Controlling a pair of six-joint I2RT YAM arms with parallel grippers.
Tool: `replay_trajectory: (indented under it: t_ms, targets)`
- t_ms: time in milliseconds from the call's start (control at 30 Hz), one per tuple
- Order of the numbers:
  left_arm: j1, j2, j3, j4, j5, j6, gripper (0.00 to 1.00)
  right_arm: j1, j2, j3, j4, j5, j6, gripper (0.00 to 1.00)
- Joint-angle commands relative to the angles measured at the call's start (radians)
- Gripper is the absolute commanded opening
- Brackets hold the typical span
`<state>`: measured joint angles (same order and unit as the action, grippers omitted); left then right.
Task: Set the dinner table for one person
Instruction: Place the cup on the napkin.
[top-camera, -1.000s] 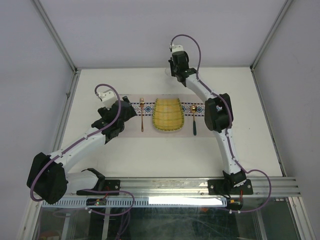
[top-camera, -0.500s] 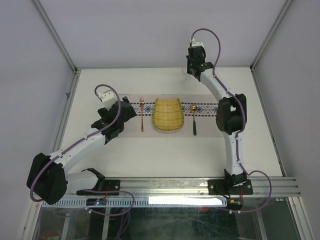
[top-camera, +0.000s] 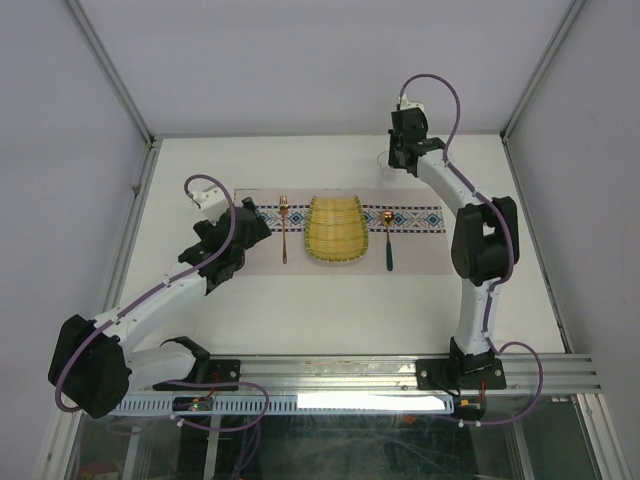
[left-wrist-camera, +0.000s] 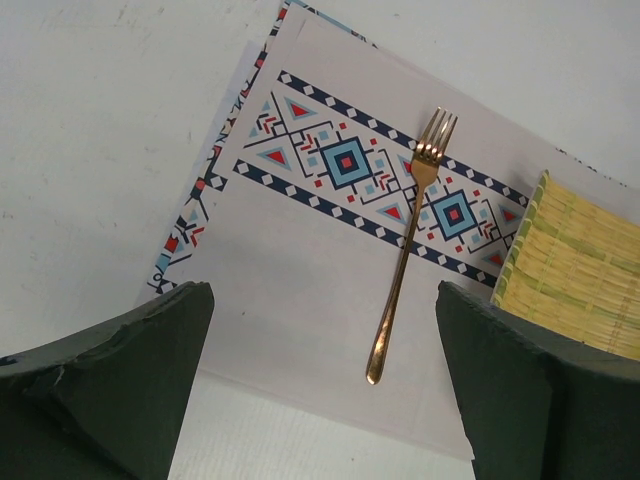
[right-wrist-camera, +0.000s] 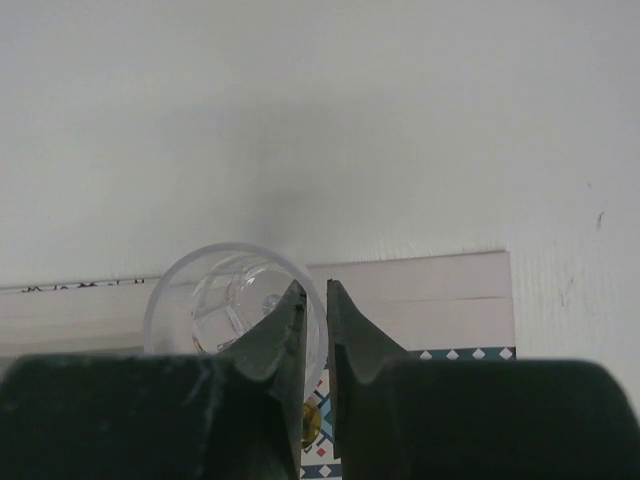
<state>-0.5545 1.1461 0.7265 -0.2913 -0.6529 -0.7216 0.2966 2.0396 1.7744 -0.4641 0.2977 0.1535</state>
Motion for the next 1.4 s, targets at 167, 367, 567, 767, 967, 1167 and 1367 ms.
replay_trajectory:
  t_ms: [167, 367, 567, 767, 967, 1167, 1367]
  targets:
    - [0.008, -0.043, -0.016, 0.030, 0.010, -0.024, 0.99, 0.001, -0.207, -0.235, 0.147, -0.068, 0.056, 0.00]
    - [0.008, -0.048, -0.020, 0.032, 0.009, -0.025, 0.99, -0.002, -0.265, -0.367, 0.254, -0.141, 0.089, 0.00]
    - [0.009, -0.035, -0.015, 0.032, 0.010, -0.029, 0.99, -0.002, -0.318, -0.473, 0.365, -0.159, 0.098, 0.00]
    - [0.008, -0.027, -0.011, 0.037, 0.013, -0.029, 0.99, -0.002, -0.303, -0.482, 0.387, -0.165, 0.085, 0.00]
    - [0.008, -0.022, -0.009, 0.037, 0.010, -0.025, 0.99, -0.003, -0.278, -0.472, 0.389, -0.173, 0.085, 0.00]
    - [0.008, -0.024, -0.013, 0.040, 0.008, -0.024, 0.99, -0.012, -0.258, -0.470, 0.393, -0.167, 0.078, 0.00]
    - [0.008, -0.017, -0.016, 0.040, 0.007, -0.030, 0.99, -0.020, -0.220, -0.455, 0.396, -0.169, 0.067, 0.00]
